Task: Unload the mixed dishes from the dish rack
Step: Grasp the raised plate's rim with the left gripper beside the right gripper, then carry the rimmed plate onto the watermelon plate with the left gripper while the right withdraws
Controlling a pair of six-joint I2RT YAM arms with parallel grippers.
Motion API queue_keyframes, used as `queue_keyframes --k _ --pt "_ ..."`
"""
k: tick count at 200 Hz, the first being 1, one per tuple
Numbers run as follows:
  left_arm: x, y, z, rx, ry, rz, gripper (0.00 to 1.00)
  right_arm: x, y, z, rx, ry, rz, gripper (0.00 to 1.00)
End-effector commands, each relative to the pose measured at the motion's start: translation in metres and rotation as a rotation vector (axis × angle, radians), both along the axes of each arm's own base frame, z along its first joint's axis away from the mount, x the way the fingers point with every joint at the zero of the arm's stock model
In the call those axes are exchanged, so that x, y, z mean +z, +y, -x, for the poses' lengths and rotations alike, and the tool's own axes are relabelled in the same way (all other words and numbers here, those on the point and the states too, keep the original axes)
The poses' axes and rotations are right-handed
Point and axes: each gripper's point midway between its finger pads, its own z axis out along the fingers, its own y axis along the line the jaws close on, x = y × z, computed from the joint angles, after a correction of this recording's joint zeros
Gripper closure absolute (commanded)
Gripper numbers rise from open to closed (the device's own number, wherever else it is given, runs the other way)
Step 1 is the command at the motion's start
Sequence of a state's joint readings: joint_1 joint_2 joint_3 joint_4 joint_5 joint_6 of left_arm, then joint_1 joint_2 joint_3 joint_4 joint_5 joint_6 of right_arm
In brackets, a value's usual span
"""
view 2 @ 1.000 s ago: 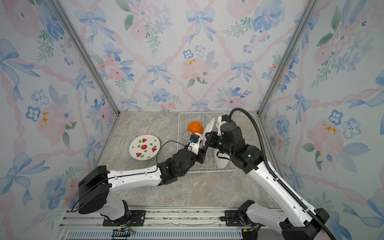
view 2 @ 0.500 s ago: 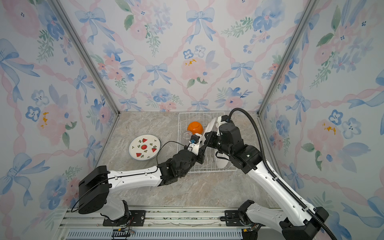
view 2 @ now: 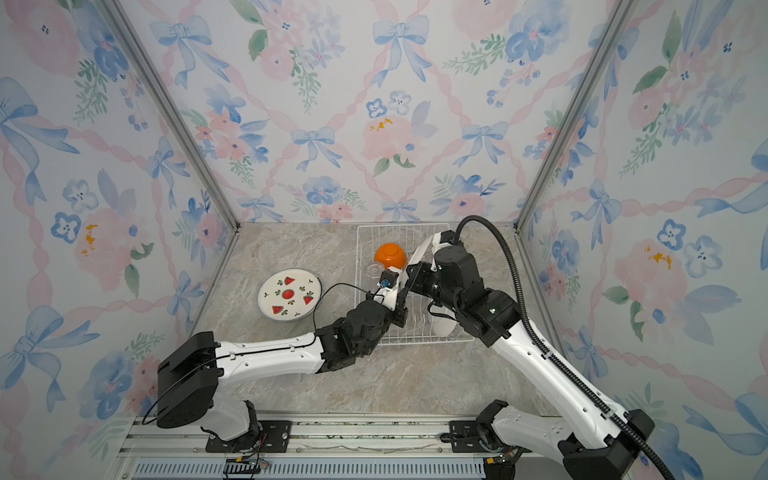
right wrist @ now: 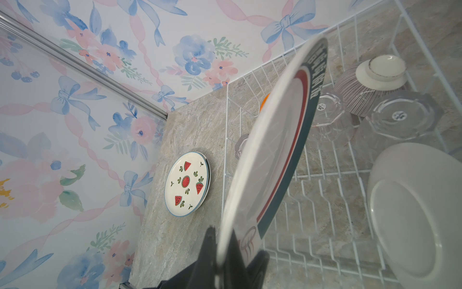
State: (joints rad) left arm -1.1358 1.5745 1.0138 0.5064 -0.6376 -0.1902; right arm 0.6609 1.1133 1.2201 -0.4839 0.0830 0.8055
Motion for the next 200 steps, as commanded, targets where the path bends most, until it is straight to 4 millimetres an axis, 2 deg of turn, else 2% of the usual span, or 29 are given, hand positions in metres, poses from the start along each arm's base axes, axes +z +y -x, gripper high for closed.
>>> queue_keyframes --k 1,19,45,70,130,153,178,200 --pt "0.023 0.015 -0.01 0.082 0.001 0.133 1.0 0.009 0.012 0.009 0.069 -0.03 -0.032 1.0" --pt "0.021 0.021 -0.012 0.116 0.004 0.138 1.0 0.008 0.007 0.007 0.048 -0.031 -0.012 0.99" --pt "0.018 0.03 -0.014 0.156 0.01 0.151 1.0 0.01 0.005 0.007 0.046 -0.041 -0.01 0.78" --pt "0.016 0.035 -0.015 0.167 0.016 0.159 1.0 0.01 0.003 0.007 0.042 -0.046 -0.007 0.68" --pt "0.014 0.047 -0.017 0.19 0.019 0.162 1.0 0.006 -0.009 0.007 0.012 -0.042 0.0 0.64" --pt "0.014 0.053 -0.019 0.199 0.018 0.163 1.0 0.005 -0.015 0.006 -0.005 -0.047 0.011 0.58" --pt "0.013 0.069 -0.022 0.223 0.018 0.167 1.0 -0.008 -0.025 0.004 -0.025 -0.028 0.058 0.53" --pt "0.013 0.095 -0.025 0.251 0.03 0.199 1.0 -0.028 -0.038 0.004 -0.047 0.017 0.112 0.5"
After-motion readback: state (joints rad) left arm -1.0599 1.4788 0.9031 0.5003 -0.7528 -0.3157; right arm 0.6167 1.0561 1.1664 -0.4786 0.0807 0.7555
